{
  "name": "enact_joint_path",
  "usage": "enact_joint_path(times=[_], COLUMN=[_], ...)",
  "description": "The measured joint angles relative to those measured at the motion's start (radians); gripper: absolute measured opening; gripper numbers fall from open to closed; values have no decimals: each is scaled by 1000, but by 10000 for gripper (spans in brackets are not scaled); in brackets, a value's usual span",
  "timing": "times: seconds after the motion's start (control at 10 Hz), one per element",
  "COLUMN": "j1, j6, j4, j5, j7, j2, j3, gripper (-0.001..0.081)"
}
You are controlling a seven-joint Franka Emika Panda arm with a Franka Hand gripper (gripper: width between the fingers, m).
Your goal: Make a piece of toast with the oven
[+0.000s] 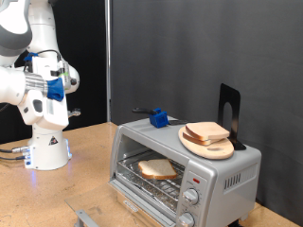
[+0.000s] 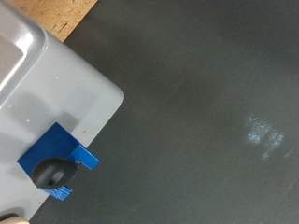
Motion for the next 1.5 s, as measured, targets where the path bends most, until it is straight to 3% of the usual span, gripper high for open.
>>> enact_joint_path(times=[0.2, 0.5, 0.8, 1.1, 1.4, 1.5], j1=[-3, -38, -76, -104, -104, -103], j6=[-42, -38, -3, -32, -47, -4], j4=[0, 41, 93, 176, 158, 151], j5=[21, 114, 135, 145, 179, 193], j7=[99, 243, 258, 253, 235, 233], j2=[6, 81, 158, 262, 265, 280], j3=[-9, -70, -123, -163, -162, -157], gripper=[803, 803, 803, 803, 803, 803])
